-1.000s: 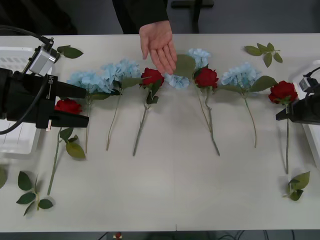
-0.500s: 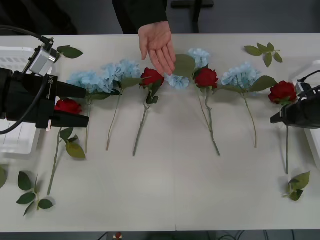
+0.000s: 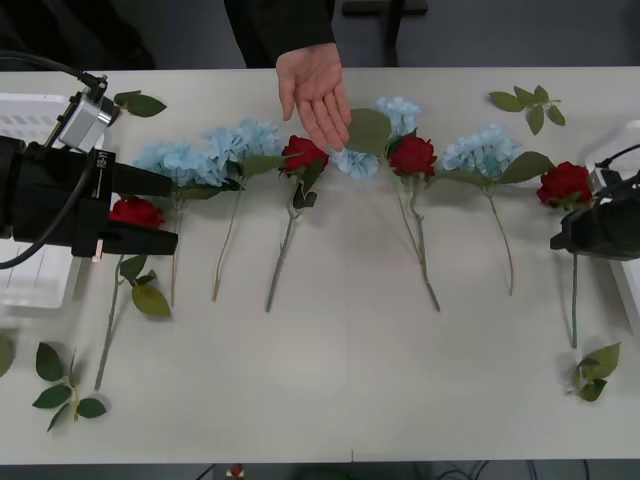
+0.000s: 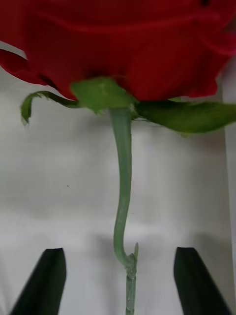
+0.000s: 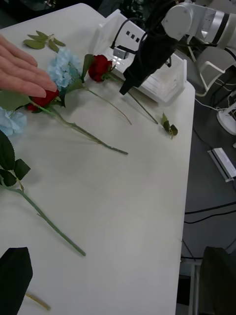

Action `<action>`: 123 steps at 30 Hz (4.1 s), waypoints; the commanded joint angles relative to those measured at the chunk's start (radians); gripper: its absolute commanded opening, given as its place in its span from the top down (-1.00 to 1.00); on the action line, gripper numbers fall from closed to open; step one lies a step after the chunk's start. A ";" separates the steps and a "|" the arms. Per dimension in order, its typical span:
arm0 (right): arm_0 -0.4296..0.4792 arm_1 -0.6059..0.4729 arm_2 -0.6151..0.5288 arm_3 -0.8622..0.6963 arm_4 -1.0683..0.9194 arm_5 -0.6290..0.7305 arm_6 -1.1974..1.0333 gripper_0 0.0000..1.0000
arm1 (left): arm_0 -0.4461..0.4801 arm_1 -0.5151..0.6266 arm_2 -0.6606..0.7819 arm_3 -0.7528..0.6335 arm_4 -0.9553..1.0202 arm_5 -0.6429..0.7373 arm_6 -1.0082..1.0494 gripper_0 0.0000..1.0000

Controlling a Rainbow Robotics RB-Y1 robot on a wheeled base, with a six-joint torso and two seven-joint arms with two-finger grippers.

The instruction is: Place the red flowers into the right box and the blue flowers into the left box. If a person shows an open palm, hand one flower to the person first, then continue sorting.

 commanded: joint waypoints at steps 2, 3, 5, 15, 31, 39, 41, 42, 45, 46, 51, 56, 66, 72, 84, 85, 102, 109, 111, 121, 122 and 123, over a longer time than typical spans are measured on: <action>-0.011 0.006 -0.016 -0.008 0.003 0.000 0.018 0.98 | 0.017 0.000 -0.002 -0.004 0.002 -0.012 0.038 -1.00; -0.011 0.008 -0.016 -0.007 0.003 0.000 0.018 0.99 | 0.017 0.000 -0.002 -0.004 0.002 -0.014 0.038 -1.00; -0.011 0.009 -0.016 -0.008 0.004 0.002 0.021 1.00 | 0.017 0.000 -0.002 -0.004 0.002 -0.014 0.038 -1.00; -0.011 0.014 -0.016 -0.008 -0.004 0.006 0.025 1.00 | 0.018 0.000 -0.002 -0.004 0.002 -0.014 0.038 -1.00; 0.058 -0.084 -0.260 -0.281 -0.195 0.074 0.282 1.00 | 0.018 0.000 -0.001 -0.004 0.002 -0.018 0.036 -1.00; 0.149 -0.032 -0.430 -0.562 -0.370 0.006 0.502 1.00 | 0.018 0.000 -0.001 -0.004 0.002 -0.018 0.036 -1.00; 0.150 0.002 -0.458 -0.602 -0.415 -0.004 0.551 1.00 | 0.018 0.000 -0.002 -0.004 0.002 -0.018 0.036 -1.00; 0.150 0.019 -0.467 -0.620 -0.436 -0.012 0.573 1.00 | 0.018 0.000 -0.002 -0.004 0.002 -0.018 0.036 -1.00; 0.150 0.069 -0.472 -0.668 -0.508 -0.058 0.639 1.00 | 0.018 0.000 -0.001 -0.004 0.001 -0.018 0.036 -1.00; 0.149 0.080 -0.472 -0.677 -0.528 -0.069 0.651 1.00 | 0.018 0.000 -0.001 -0.004 0.002 -0.018 0.036 -1.00; 0.130 0.152 -0.461 -0.729 -0.620 -0.153 0.765 1.00 | 0.018 0.000 -0.002 -0.004 0.001 -0.018 0.038 -1.00; 0.077 0.224 -0.400 -0.759 -0.701 -0.253 0.848 1.00 | 0.018 0.000 -0.002 -0.004 0.001 -0.018 0.038 -1.00; 0.014 0.279 -0.320 -0.763 -0.700 -0.367 0.895 1.00 | 0.020 0.000 -0.002 -0.004 0.001 -0.018 0.038 -1.00; 0.014 0.276 -0.322 -0.783 -0.728 -0.339 0.894 1.00 | 0.020 0.000 -0.002 -0.005 -0.001 -0.018 0.038 -1.00; 0.015 0.276 -0.322 -0.783 -0.728 -0.339 0.897 1.00 | 0.021 0.000 -0.002 -0.004 -0.001 -0.018 0.038 -1.00; 0.015 0.276 -0.322 -0.783 -0.728 -0.339 0.897 1.00 | 0.020 0.000 -0.002 -0.004 -0.001 -0.018 0.038 -1.00; 0.015 0.276 -0.322 -0.783 -0.728 -0.339 0.897 -1.00 | 0.021 0.000 -0.002 -0.004 -0.001 -0.020 0.038 -1.00; 0.015 0.276 -0.322 -0.783 -0.728 -0.339 0.897 -1.00 | 0.021 0.000 -0.002 -0.005 -0.001 -0.023 0.038 -1.00; 0.038 0.261 -0.312 -0.774 -0.723 -0.324 0.898 -1.00 | 0.021 0.000 -0.002 -0.004 -0.001 -0.025 0.036 -1.00; 0.043 0.071 -0.328 -0.691 -0.718 -0.129 0.835 -1.00 | 0.021 0.000 -0.002 -0.004 -0.001 -0.031 0.036 -1.00; 0.043 0.062 -0.328 -0.682 -0.718 -0.112 0.823 -1.00 | 0.020 0.000 -0.002 -0.004 -0.001 -0.031 0.038 -1.00; 0.043 0.046 -0.328 -0.663 -0.715 -0.077 0.792 -1.00 | 0.021 0.000 -0.001 -0.004 -0.004 -0.032 0.042 -1.00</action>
